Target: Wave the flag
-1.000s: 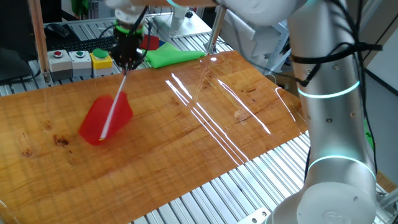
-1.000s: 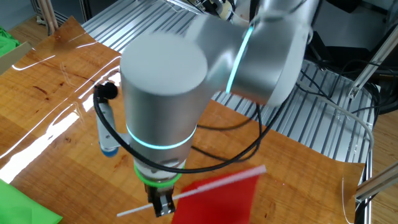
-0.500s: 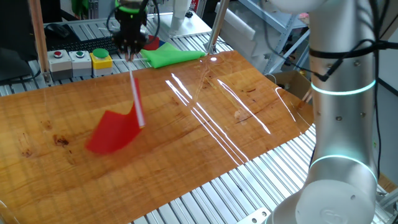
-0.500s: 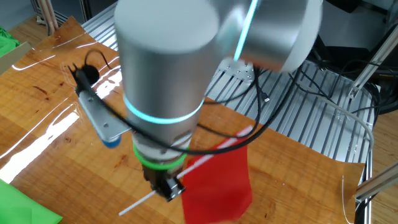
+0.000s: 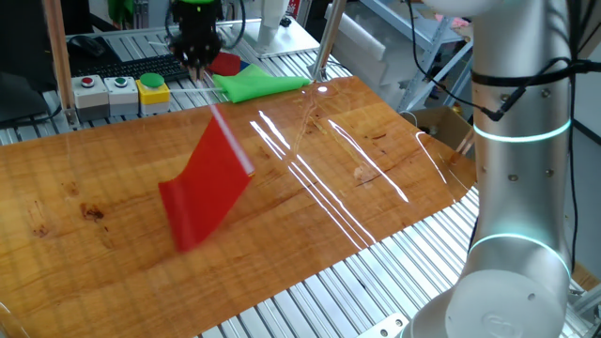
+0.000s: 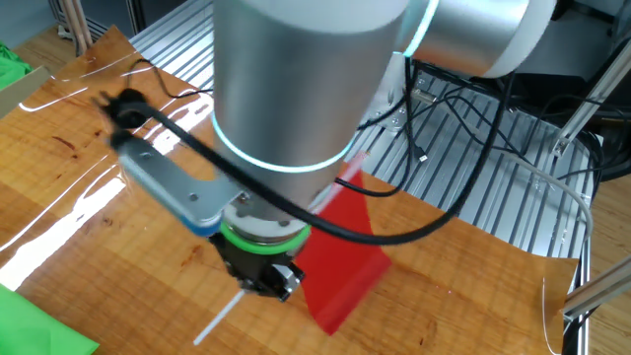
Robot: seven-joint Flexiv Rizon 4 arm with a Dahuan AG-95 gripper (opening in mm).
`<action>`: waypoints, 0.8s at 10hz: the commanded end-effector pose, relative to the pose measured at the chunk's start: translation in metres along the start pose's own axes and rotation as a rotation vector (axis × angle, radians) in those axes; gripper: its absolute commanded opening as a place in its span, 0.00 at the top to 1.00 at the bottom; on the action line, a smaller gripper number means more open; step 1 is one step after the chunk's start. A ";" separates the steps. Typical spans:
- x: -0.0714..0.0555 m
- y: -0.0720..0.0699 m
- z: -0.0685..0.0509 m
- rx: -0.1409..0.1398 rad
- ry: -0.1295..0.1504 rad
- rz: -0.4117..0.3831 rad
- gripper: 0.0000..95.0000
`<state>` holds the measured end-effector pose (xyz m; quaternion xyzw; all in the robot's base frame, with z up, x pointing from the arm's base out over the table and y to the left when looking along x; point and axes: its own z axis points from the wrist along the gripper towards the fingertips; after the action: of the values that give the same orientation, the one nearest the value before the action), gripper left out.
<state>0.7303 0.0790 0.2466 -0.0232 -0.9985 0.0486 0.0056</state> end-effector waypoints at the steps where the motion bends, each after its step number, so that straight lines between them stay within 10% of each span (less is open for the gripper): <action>1: -0.020 -0.021 -0.029 -0.007 0.035 -0.098 1.00; 4: -0.025 -0.032 -0.038 0.058 0.025 -0.197 1.00; 8: -0.021 -0.029 -0.039 0.049 0.002 -0.186 1.00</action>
<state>0.7505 0.0546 0.2908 0.0844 -0.9925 0.0838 0.0294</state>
